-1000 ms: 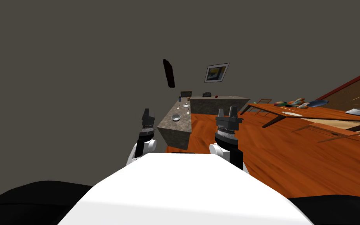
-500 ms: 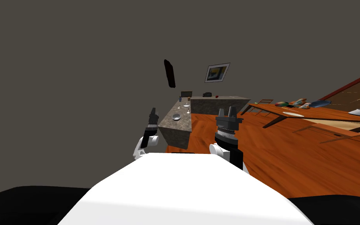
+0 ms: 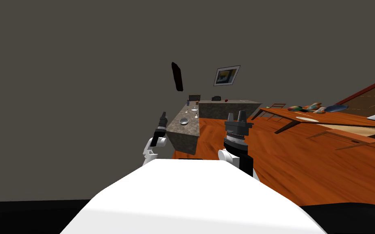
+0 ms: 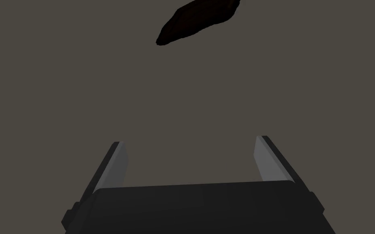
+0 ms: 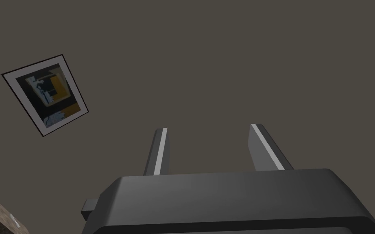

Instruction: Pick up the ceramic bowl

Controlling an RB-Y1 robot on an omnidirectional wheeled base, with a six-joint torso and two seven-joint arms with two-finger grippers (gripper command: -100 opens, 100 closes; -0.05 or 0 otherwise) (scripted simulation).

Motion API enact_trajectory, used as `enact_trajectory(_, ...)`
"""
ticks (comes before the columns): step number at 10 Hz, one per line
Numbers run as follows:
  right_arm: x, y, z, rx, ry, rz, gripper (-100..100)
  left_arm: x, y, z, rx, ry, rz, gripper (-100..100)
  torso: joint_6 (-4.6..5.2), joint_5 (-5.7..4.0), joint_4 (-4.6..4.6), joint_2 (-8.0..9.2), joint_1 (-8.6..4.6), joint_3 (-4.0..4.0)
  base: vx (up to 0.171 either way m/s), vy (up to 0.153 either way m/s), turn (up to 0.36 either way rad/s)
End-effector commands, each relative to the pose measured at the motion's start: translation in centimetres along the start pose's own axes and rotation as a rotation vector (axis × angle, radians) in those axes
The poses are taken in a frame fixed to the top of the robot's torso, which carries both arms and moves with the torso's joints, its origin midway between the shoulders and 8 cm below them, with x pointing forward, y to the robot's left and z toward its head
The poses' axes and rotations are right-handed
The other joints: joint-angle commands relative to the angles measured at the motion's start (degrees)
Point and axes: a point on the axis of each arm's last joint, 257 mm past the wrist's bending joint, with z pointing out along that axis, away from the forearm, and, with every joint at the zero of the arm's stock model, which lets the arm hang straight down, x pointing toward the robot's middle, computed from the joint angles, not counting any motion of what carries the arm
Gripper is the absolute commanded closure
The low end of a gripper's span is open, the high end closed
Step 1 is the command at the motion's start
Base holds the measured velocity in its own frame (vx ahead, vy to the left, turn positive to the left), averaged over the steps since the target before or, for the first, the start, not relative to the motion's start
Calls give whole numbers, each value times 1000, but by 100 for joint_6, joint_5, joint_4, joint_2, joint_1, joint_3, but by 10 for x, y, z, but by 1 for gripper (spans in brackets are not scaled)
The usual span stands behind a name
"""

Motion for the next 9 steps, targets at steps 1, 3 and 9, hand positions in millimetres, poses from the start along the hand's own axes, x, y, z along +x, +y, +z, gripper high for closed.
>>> enact_trajectory(1,0,0,0,0,0,0,0,6,10,8,-25,12,4,-100,0,0,0,0,0,0,-23,-5,10)
enact_trajectory(3,0,0,0,0,0,0,0,13,29,20,-71,34,14,-100,0,0,0,2,-1,1,-26,-10,17)
enact_trajectory(9,0,0,0,0,0,0,0,32,87,57,-225,95,50,-100,0,-1,0,-2,-3,-1,-21,-13,16)
